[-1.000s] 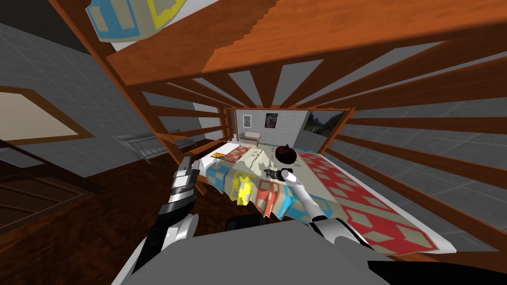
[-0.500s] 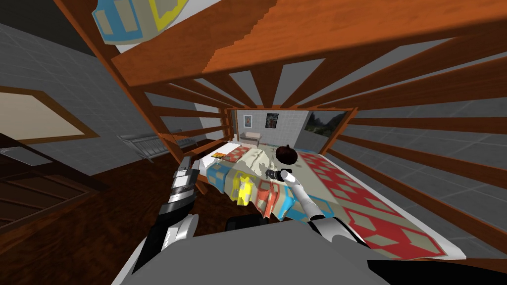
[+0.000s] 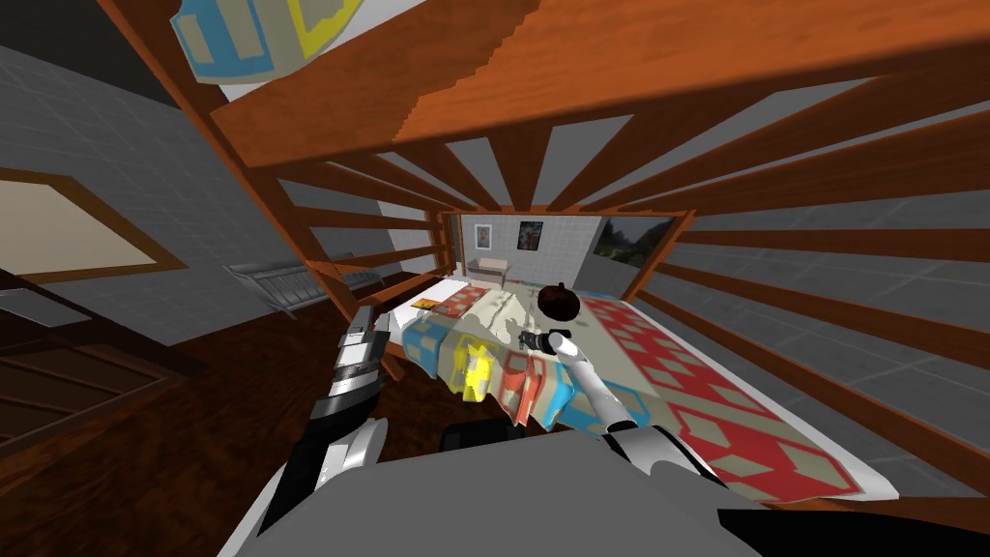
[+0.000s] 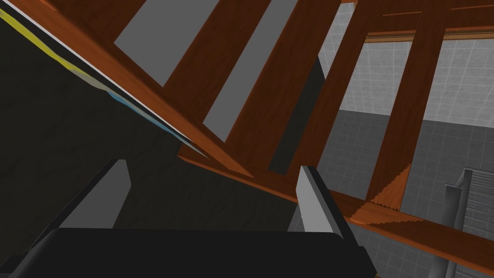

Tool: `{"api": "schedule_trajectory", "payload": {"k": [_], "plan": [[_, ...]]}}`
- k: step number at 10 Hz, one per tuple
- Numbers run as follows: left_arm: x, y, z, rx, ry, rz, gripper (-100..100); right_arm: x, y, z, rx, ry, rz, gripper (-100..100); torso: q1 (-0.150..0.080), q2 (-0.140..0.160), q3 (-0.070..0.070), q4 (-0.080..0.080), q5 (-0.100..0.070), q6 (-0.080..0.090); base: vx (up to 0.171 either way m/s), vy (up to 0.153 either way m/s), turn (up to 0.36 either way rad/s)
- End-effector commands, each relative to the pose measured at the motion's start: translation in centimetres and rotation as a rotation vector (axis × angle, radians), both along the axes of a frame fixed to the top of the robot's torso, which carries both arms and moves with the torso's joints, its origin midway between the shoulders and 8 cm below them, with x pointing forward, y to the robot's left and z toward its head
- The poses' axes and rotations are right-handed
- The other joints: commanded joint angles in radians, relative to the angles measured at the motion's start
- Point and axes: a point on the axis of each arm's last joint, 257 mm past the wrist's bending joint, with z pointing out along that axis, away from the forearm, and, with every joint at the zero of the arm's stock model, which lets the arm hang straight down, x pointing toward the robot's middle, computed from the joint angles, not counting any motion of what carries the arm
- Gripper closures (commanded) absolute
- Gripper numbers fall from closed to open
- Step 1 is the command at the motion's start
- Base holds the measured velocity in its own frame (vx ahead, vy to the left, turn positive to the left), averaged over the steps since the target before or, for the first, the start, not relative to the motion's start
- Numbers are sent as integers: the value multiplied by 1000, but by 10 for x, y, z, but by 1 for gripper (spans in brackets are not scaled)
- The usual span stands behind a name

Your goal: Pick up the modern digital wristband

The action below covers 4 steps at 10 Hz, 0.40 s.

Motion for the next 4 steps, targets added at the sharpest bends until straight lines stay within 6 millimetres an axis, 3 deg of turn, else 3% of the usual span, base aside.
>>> {"api": "schedule_trajectory", "payload": {"k": [1,3,4], "plan": [[0,0,0,0,0,0,0,-3,-2,6,0,2,11,100,0,0,0,0,0,0,-12,12,-97],[0,0,0,0,0,0,0,-3,-3,6,-1,2,12,100,1,1,0,0,0,-1,-11,9,-36],[0,0,0,0,0,0,0,-4,-3,6,-1,3,13,0,0,0,0,0,0,-1,0,0,0]]}}
